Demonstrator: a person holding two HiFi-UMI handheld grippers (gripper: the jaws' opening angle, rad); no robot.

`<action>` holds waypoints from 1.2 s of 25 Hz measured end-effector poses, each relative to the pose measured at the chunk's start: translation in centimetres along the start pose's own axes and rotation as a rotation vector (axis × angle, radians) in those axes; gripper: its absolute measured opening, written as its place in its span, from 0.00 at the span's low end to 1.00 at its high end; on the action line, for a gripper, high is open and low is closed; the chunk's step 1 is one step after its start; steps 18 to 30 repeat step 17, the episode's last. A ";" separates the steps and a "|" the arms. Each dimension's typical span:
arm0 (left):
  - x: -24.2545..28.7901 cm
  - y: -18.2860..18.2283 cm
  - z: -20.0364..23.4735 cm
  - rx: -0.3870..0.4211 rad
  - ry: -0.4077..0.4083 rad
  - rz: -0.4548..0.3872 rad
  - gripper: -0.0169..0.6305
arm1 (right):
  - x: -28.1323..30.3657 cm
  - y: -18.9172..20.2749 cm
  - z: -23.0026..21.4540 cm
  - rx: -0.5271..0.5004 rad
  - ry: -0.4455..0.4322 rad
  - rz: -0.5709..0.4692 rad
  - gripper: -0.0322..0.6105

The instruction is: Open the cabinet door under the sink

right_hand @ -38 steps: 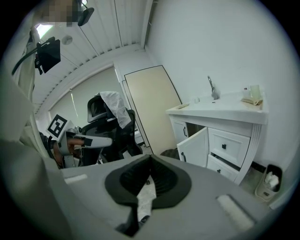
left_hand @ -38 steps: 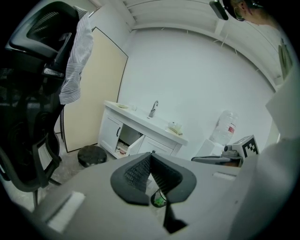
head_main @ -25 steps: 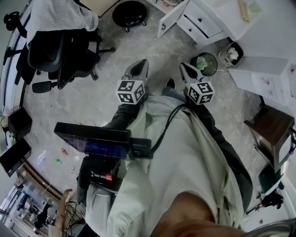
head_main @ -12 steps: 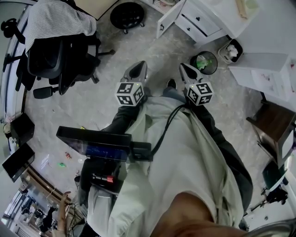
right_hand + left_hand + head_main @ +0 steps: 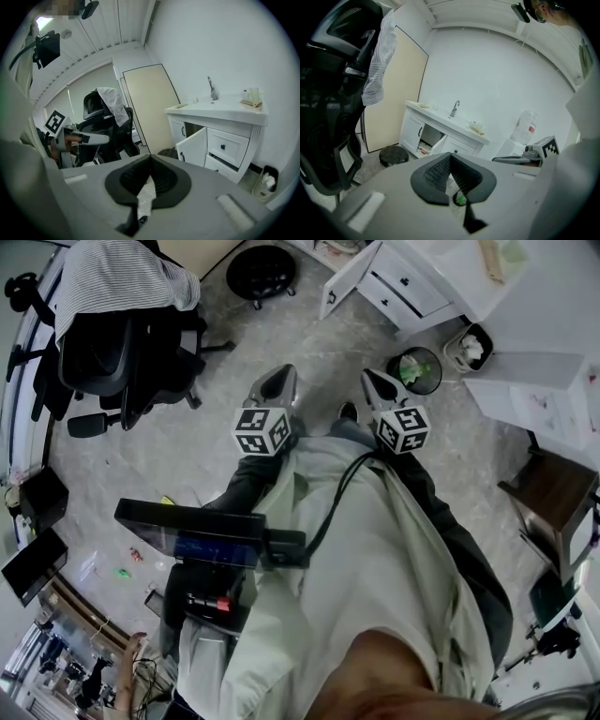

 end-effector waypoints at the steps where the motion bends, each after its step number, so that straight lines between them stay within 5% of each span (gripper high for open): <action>1: 0.0 0.0 0.1 -0.001 -0.002 0.000 0.04 | 0.1 0.0 0.1 0.000 -0.003 0.001 0.05; 30: -0.2 0.3 0.6 -0.009 -0.003 0.005 0.04 | 0.6 0.3 0.3 0.015 -0.010 0.004 0.05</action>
Point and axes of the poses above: the fingertips, and each gripper's own axes: x forward along the fingers, z to its left, y out of its underside, the point moved 5 cm from there along -x, backward along the fingers, and after that the axes turned 9 degrees about z, right-handed, at the moved point
